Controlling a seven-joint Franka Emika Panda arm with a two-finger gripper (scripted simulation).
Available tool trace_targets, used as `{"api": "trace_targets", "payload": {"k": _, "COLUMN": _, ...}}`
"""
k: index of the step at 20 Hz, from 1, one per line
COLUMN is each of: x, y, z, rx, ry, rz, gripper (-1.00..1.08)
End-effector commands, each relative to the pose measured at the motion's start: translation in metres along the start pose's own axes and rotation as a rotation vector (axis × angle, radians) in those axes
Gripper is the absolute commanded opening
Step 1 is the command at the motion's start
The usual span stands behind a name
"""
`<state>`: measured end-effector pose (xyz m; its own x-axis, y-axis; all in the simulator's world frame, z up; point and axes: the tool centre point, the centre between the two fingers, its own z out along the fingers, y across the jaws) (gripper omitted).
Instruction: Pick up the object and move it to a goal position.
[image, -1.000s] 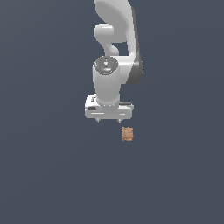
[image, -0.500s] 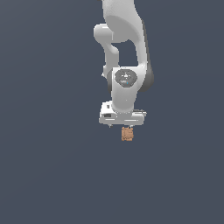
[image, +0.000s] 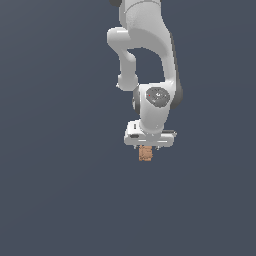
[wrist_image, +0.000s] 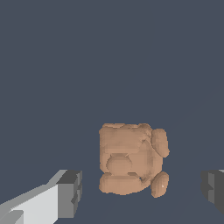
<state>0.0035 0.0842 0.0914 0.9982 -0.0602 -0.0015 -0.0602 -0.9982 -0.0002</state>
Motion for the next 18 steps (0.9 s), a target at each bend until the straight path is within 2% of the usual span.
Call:
{"api": "trace_targets", "payload": {"k": 1, "x": 0.000, "y": 0.000, "z": 0.000, "rx": 0.000, "ry": 0.000, "rz": 0.000, "gripper": 1.00}}
{"api": "trace_targets", "payload": {"k": 18, "x": 0.000, "y": -0.001, "z": 0.051, "rx": 0.000, "ry": 0.001, "rz": 0.002, "gripper": 1.00}}
